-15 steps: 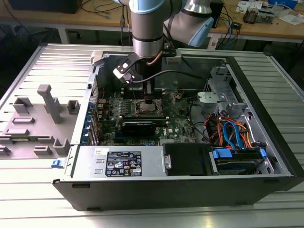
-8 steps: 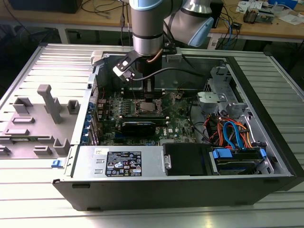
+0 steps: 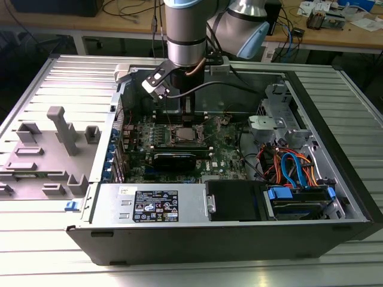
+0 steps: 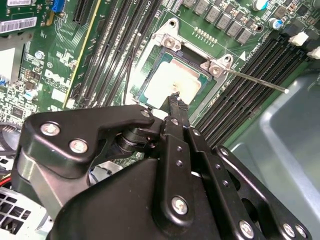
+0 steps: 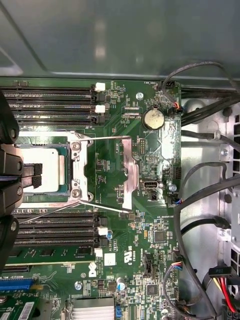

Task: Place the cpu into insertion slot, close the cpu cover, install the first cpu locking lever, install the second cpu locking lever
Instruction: 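Close the cpu cover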

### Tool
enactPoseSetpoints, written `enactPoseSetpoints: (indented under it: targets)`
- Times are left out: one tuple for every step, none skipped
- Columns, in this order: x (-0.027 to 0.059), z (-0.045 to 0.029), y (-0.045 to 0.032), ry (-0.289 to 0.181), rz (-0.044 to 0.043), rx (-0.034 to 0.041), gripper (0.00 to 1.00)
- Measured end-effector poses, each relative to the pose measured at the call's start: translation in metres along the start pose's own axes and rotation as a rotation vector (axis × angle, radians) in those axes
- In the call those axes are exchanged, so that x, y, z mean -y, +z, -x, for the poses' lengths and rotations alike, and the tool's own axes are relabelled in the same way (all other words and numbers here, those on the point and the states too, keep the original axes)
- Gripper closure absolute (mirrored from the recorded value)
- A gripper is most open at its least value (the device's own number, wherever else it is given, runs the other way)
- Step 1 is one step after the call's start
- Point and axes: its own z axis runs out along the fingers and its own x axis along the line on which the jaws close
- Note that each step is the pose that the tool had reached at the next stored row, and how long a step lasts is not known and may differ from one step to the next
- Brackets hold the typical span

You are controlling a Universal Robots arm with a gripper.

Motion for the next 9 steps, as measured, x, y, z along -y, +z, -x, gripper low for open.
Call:
enactPoseSetpoints:
  targets:
    - [-0.0001,0.0001,-0.0015,0.000,-0.0006,-0.0001,0.89]
    - [-0.0001,0.0001,-0.0023,0.000,-0.0011,0.0000,0.89]
    - [-0.0002,0.0002,-0.0030,0.000,-0.0015,-0.0001,0.89]
    - [-0.0003,0.0003,-0.0042,0.000,-0.0022,0.0000,0.89]
    - [-0.0004,0.0003,-0.0052,0.000,-0.0030,0.0000,0.89]
    - [-0.0005,0.0003,-0.0056,0.000,-0.0033,-0.0002,0.89]
    - [-0.0005,0.0003,-0.0057,0.000,-0.0036,-0.0002,0.89]
    - [-0.0005,0.0004,-0.0058,0.000,-0.0036,0.0000,0.89]
    - [-0.0005,0.0004,-0.0058,0.000,-0.0043,0.0000,0.89]
